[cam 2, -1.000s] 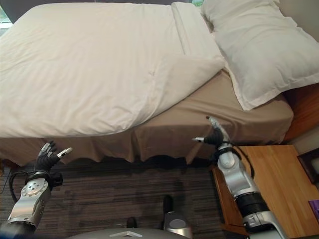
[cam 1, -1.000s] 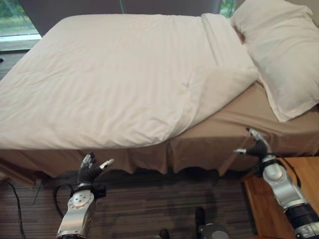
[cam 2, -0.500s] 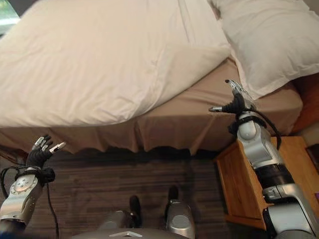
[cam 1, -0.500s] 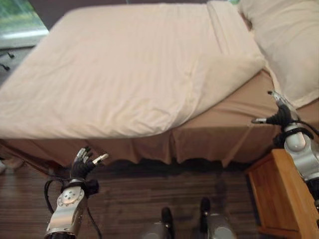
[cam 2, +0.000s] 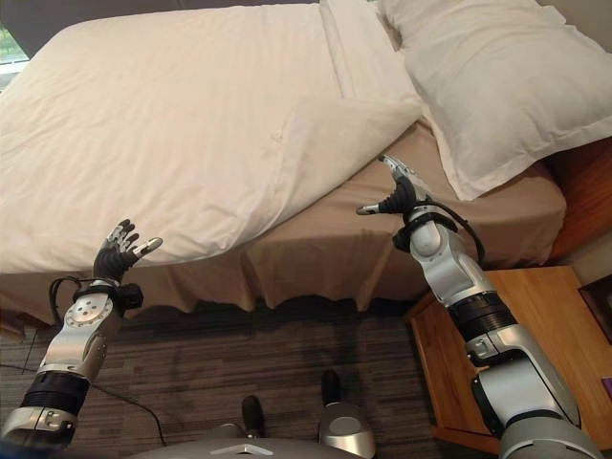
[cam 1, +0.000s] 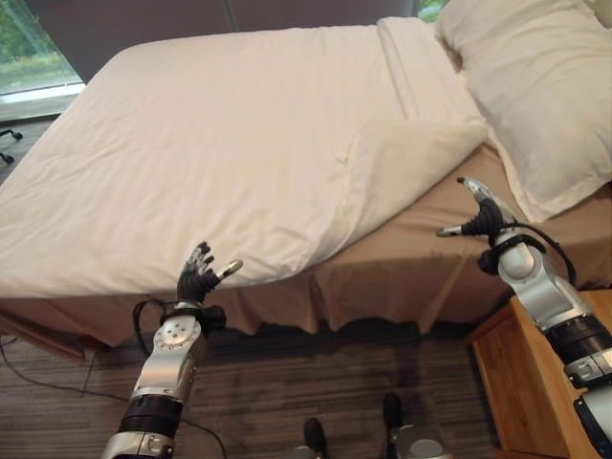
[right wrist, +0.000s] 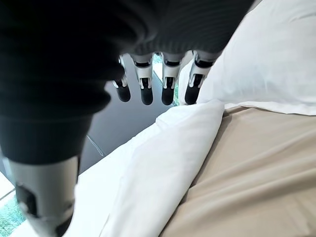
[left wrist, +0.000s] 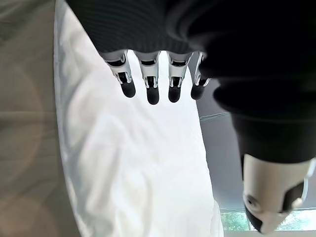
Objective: Making the bed.
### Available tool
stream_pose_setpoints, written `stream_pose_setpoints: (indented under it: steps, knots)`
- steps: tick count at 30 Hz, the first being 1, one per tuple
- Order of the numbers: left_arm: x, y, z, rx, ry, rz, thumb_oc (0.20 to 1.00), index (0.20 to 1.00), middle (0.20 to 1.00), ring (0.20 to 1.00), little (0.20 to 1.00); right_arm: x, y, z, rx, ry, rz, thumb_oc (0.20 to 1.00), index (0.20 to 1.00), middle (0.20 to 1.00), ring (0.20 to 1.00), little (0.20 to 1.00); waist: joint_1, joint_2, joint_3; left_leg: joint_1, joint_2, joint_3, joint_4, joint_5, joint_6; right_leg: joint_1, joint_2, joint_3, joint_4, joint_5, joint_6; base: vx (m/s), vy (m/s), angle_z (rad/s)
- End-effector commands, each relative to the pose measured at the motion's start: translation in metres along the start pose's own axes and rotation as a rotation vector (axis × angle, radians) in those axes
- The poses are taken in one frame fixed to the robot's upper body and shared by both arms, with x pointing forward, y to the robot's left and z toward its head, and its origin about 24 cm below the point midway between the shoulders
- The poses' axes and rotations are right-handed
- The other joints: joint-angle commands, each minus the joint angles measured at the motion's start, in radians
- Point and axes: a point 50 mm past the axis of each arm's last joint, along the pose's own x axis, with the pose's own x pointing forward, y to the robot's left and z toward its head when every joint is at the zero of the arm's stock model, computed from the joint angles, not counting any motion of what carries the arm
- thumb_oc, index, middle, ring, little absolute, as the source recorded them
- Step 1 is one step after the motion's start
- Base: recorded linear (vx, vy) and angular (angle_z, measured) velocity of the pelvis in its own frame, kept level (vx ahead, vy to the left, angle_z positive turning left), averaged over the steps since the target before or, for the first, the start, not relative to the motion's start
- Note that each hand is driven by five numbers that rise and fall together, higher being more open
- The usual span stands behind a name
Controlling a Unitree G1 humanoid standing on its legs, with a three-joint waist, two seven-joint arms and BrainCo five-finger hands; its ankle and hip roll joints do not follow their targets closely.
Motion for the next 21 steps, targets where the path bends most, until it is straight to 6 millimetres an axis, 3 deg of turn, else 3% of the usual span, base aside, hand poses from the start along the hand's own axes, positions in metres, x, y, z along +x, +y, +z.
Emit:
stream_pose_setpoints:
  steps: [1,8,10,11,12,13,14,16,17,18,19,21]
  knots:
    - [-0.047,0.043,-0.007,0.221,-0.045,0.165,1.000,1.000,1.000,1.000,1.000,-0.084,0.046,-0.069,0.173,0.243,0.070,1.000,1.000,1.000,1.000,1.000,0.110,-0.155,-0.067,0.025,0.013,0.004,0.029,-0.111,0.001,0.134,-0.025,-0.006,0.176,-0.227,0.047,-0.25,0.005,0.09]
    - [-0.048,0.040,-0.011,0.200,-0.033,0.164,1.000,1.000,1.000,1.000,1.000,-0.073,0.035,-0.061,0.136,0.213,0.038,1.000,1.000,1.000,1.000,1.000,0.104,-0.141,-0.062,-0.010,0.021,0.019,0.027,-0.054,-0.035,0.161,-0.012,-0.040,0.028,-0.199,0.027,-0.11,-0.051,-0.04]
    - [-0.046,0.042,-0.005,0.208,-0.057,0.168,1.000,1.000,1.000,1.000,1.000,-0.066,0.029,-0.056,0.119,0.186,0.025,1.000,1.000,1.000,1.000,1.000,0.114,-0.150,-0.037,-0.076,0.031,0.012,0.158,-0.069,-0.050,0.164,-0.017,-0.057,0.017,-0.201,0.013,-0.11,-0.121,0.18]
    - [-0.046,0.042,-0.005,0.208,-0.057,0.168,1.000,1.000,1.000,1.000,1.000,-0.065,0.029,-0.056,0.119,0.185,0.025,1.000,1.000,1.000,1.000,1.000,0.113,-0.149,-0.038,-0.080,0.032,0.011,0.163,-0.072,-0.050,0.163,-0.016,-0.058,0.017,-0.201,0.013,-0.12,-0.152,0.32]
    - [-0.044,0.042,0.005,0.188,-0.098,0.170,1.000,1.000,1.000,1.000,1.000,-0.057,0.018,-0.049,0.100,0.150,-0.007,1.000,1.000,1.000,1.000,1.000,0.136,-0.156,-0.005,-0.151,0.053,-0.007,0.313,-0.030,-0.072,0.177,-0.013,-0.065,0.016,-0.214,-0.012,-0.07,-0.102,0.28]
    - [-0.044,0.042,0.005,0.187,-0.099,0.170,1.000,1.000,1.000,1.000,1.000,-0.057,0.018,-0.049,0.099,0.149,-0.009,1.000,1.000,1.000,1.000,1.000,0.134,-0.154,-0.004,-0.157,0.056,-0.011,0.324,-0.033,-0.074,0.177,-0.011,-0.067,0.016,-0.214,-0.014,-0.08,-0.191,0.16]
    - [-0.042,0.040,0.012,0.150,-0.133,0.170,1.000,1.000,1.000,1.000,1.000,-0.055,0.008,-0.049,0.079,0.143,-0.035,1.000,1.000,1.000,1.000,1.000,0.155,-0.157,0.023,-0.231,0.073,-0.011,0.444,0.035,-0.096,0.196,-0.007,-0.090,0.016,-0.224,-0.032,0.00,-0.132,0.06]
    - [-0.042,0.038,0.016,0.133,-0.150,0.168,1.000,1.000,1.000,1.000,1.000,-0.053,0.004,-0.047,0.072,0.134,-0.046,1.000,1.000,1.000,1.000,1.000,0.161,-0.156,0.025,-0.262,0.076,0.013,0.459,0.038,-0.094,0.206,-0.008,-0.107,0.016,-0.232,-0.033,0.07,-0.081,0.39]
    - [-0.038,0.036,0.018,0.106,-0.159,0.178,1.000,1.000,1.000,1.000,1.000,-0.048,0.004,-0.043,0.068,0.119,-0.037,1.000,1.000,1.000,1.000,1.000,0.170,-0.154,0.013,-0.287,0.036,0.062,0.395,-0.008,-0.070,0.221,-0.012,-0.111,0.016,-0.246,-0.026,0.11,0.001,0.64]
    - [-0.038,0.036,0.018,0.106,-0.159,0.178,1.000,1.000,1.000,1.000,1.000,-0.048,0.004,-0.043,0.068,0.119,-0.038,1.000,1.000,1.000,1.000,1.000,0.170,-0.155,0.012,-0.287,0.035,0.063,0.392,-0.006,-0.069,0.219,-0.012,-0.111,0.016,-0.246,-0.026,0.35,0.054,0.42]
    - [-0.036,0.033,0.019,0.067,-0.166,0.182,1.000,1.000,1.000,1.000,1.000,-0.039,0.010,-0.035,0.053,0.093,-0.003,1.000,1.000,1.000,1.000,1.000,0.186,-0.134,-0.005,-0.278,-0.027,0.091,0.211,-0.004,-0.053,0.243,0.003,-0.094,0.016,-0.259,-0.011,0.33,0.097,-0.04]
    - [-0.035,0.034,0.021,0.066,-0.172,0.189,1.000,1.000,1.000,1.000,1.000,-0.037,0.010,-0.034,0.036,0.087,0.005,1.000,1.000,1.000,1.000,1.000,0.177,-0.121,-0.019,-0.270,-0.013,0.135,0.057,0.012,-0.061,0.260,0.005,-0.089,0.016,-0.277,0.004,0.42,0.152,-0.39]
